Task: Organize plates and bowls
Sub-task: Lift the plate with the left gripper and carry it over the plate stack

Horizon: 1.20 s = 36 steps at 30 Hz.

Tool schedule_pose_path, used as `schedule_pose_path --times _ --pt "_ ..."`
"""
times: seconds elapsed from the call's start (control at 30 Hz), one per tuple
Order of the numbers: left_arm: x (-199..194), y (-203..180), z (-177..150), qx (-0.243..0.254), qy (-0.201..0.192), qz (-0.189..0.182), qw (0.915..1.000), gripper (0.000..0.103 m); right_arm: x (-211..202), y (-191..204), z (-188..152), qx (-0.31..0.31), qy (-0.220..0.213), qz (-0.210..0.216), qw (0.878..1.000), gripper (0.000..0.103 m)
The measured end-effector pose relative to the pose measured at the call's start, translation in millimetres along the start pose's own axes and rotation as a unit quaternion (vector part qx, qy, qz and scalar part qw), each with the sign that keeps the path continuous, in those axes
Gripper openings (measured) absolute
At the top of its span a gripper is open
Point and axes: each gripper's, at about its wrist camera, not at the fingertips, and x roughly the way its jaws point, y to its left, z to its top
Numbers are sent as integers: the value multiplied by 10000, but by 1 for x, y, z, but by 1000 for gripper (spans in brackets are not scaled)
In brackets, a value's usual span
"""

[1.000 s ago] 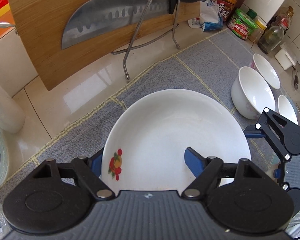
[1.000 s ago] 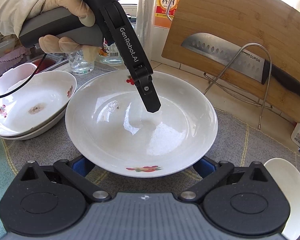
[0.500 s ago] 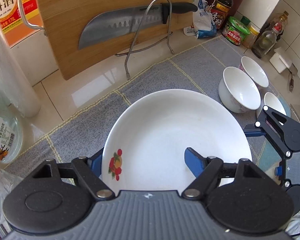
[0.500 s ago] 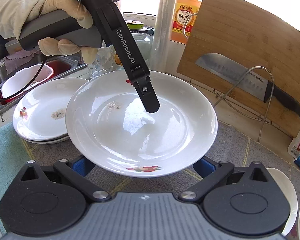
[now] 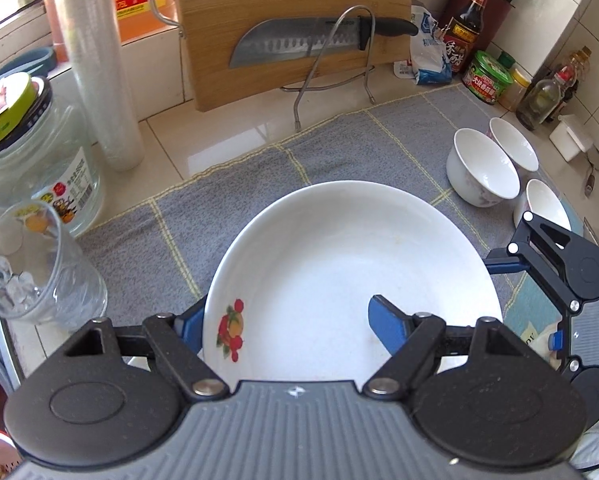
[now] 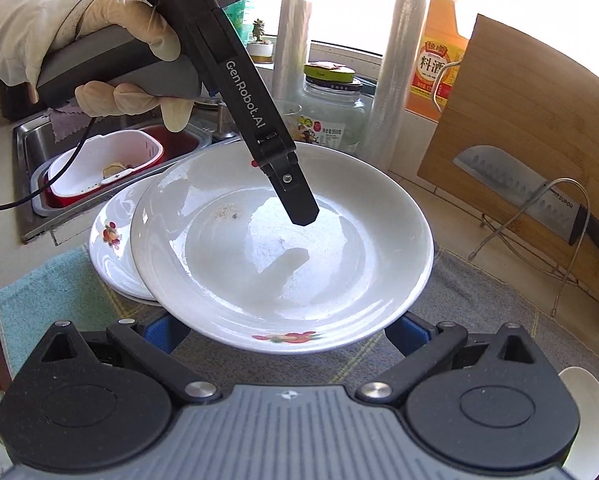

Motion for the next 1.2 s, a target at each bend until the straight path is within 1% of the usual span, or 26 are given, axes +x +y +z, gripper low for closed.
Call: schedule_pose_path --times 0.33,0.6,0.93,1.2 --pt "-21 20 -40 -432 -42 187 9989 80 6 30 14 -284 18 353 9990 103" --pt "-21 32 -62 -659 20 201 9976 80 14 38 19 -337 127 522 9980 103" --pt "-9 42 -76 -796 174 139 9966 80 23 43 18 -321 319 609 9971 103" --pt "-3 47 -78 -816 304 175 9960 80 24 44 19 -352 334 645 9967 103"
